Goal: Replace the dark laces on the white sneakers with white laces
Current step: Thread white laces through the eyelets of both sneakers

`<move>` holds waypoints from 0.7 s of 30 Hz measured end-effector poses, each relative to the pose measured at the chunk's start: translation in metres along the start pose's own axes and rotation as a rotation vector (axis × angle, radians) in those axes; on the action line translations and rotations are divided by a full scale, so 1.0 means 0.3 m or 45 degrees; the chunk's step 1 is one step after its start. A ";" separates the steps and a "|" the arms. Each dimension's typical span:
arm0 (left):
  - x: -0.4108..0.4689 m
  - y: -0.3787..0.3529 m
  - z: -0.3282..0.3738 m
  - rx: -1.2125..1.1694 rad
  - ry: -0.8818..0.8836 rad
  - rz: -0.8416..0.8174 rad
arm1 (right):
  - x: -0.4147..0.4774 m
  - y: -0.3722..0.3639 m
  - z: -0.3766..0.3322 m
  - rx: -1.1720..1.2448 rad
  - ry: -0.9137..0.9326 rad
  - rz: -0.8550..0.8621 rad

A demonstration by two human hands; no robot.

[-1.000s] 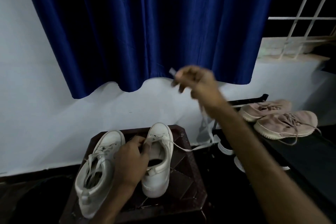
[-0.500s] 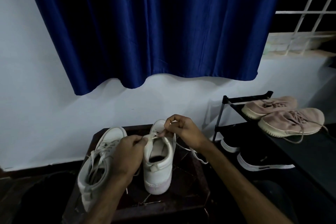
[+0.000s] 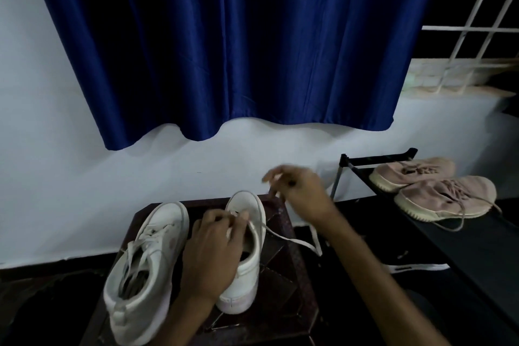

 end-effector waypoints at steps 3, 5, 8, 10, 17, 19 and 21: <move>0.009 -0.007 0.021 0.073 0.021 0.013 | -0.063 -0.100 0.155 0.008 -0.138 -0.077; 0.016 -0.024 0.018 -0.067 0.014 0.029 | -0.089 -0.123 0.213 0.272 -0.224 0.014; 0.025 -0.036 0.001 -0.164 0.024 0.035 | -0.106 -0.133 0.245 0.502 -0.276 0.098; 0.032 -0.041 -0.008 -0.156 0.015 0.048 | -0.102 -0.133 0.248 0.531 -0.274 0.088; 0.029 -0.054 -0.016 -0.207 -0.031 0.051 | -0.089 -0.106 0.246 0.550 -0.269 0.099; 0.021 -0.039 -0.027 -0.279 -0.037 0.057 | -0.064 -0.069 0.192 0.540 -0.220 0.111; 0.020 -0.021 -0.045 -0.260 -0.040 0.080 | -0.026 -0.012 0.084 0.586 -0.155 0.092</move>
Point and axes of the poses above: each hand's wrist, its own x-axis towards the middle knuckle, its own y-axis out of the back of the hand, z = x × y, the point moved 2 cm from there along x, towards the middle knuckle, and after that the axes turned 2 degrees about x, right-handed, at the moved point
